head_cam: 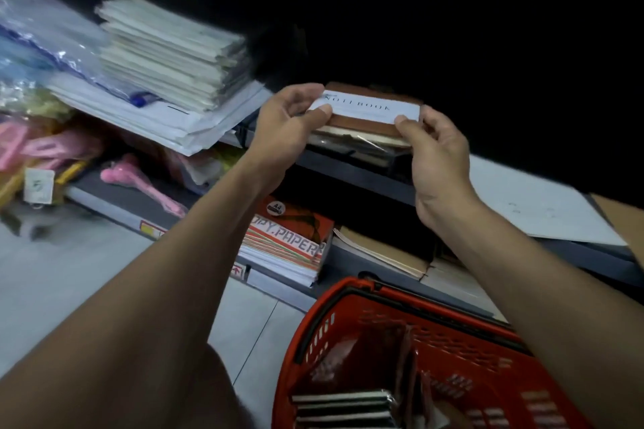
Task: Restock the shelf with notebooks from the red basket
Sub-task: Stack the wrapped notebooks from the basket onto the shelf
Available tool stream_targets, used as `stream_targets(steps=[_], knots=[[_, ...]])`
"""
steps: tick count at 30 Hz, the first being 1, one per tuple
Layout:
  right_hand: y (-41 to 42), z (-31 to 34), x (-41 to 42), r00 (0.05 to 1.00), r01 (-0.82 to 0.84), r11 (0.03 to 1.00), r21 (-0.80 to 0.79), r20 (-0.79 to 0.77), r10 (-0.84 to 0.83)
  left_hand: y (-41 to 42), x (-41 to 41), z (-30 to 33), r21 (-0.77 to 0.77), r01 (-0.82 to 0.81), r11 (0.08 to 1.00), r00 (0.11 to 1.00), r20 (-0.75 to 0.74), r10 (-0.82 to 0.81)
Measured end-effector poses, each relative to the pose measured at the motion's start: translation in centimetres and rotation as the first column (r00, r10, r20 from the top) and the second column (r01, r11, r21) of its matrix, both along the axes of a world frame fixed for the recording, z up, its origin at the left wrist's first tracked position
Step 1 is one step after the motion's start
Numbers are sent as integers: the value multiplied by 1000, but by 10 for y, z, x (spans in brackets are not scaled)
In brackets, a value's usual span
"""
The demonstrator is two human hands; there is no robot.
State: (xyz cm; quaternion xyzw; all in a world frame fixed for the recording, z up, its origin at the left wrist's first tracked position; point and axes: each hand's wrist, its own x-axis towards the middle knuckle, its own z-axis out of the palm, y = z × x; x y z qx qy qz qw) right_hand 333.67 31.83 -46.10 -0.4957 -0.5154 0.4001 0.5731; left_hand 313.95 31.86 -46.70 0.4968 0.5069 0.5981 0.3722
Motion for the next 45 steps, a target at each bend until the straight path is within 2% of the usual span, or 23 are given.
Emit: stream_targets(steps=[5,9,11,17,25,28,32,36,39,41,45], knots=[[20,-17,-1,990,26,999,-32,141,-21,24,-7,-13,-9,-4,1000,998,-63,3],[29,-26,-3,942,86,995,-44,329,-67,34,-4,-23,-37,-27,999,995,-97,23],[32,-28,-3,924,120,991,-58,372,-90,37,-1,-25,-59,-38,998,992,-119,31],[36,-21,-7,920,145,985,-90,379,-100,32,9,-21,-60,-173,983,935,-323,145],[35,-22,-3,908,127,992,-12,403,-112,33,5,-28,-38,-177,983,928,-339,154],[30,-24,-3,905,95,996,2,417,-87,35,2,-29,-64,-132,989,943,-315,105],[29,-19,-4,924,66,996,-57,379,-39,34,3,-23,-120,-42,992,973,-231,13],[26,-16,-6,939,62,993,-104,343,-23,37,2,-18,-169,-31,985,995,-103,13],[23,-16,-5,948,52,993,-105,319,-16,35,2,-15,-196,38,980,999,19,-35],[24,-17,-3,950,52,993,-107,313,-16,40,1,-19,-177,41,983,999,35,-35],[24,-18,3,953,34,995,-97,304,-3,39,0,-22,-130,31,991,999,-34,-36]])
